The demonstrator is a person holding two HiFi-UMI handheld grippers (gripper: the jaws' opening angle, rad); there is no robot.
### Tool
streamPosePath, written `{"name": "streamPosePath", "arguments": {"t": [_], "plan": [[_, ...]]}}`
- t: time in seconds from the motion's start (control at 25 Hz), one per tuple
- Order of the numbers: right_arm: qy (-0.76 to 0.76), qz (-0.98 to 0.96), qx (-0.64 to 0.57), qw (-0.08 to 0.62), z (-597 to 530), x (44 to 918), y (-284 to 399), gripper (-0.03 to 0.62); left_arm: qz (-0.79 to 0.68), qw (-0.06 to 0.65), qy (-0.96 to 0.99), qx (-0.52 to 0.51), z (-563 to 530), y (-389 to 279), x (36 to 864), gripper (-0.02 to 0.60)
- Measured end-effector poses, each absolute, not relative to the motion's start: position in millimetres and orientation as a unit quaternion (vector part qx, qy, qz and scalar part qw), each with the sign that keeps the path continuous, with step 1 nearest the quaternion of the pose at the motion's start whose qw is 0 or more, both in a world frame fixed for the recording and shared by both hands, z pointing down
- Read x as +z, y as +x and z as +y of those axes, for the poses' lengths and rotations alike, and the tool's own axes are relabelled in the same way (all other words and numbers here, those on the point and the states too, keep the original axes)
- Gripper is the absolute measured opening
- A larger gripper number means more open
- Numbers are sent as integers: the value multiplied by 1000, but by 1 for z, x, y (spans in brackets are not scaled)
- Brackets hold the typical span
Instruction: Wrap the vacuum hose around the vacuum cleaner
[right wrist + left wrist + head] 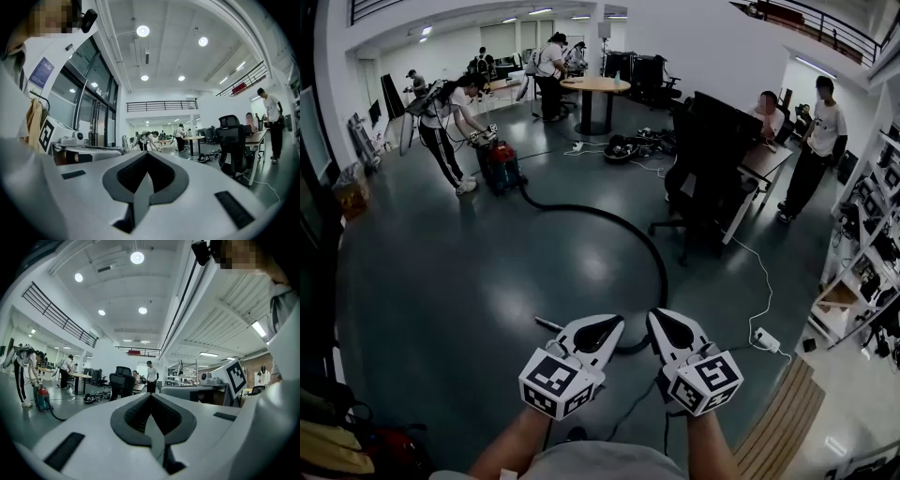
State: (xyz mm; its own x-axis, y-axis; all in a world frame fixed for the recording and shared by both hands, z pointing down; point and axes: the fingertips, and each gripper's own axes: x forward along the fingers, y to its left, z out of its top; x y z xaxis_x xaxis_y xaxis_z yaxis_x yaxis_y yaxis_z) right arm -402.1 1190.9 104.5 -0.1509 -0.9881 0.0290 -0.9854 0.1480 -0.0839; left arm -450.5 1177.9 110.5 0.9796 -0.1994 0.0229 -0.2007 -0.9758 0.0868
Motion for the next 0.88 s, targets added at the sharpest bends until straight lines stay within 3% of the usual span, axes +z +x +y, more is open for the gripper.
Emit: {"name": "streamPosePath", "arguments": {"t": [0.88], "plan": [[-680, 732, -36, -21, 1112, 123, -432, 5, -62, 37, 997, 17, 1090, -481, 127, 8]]}}
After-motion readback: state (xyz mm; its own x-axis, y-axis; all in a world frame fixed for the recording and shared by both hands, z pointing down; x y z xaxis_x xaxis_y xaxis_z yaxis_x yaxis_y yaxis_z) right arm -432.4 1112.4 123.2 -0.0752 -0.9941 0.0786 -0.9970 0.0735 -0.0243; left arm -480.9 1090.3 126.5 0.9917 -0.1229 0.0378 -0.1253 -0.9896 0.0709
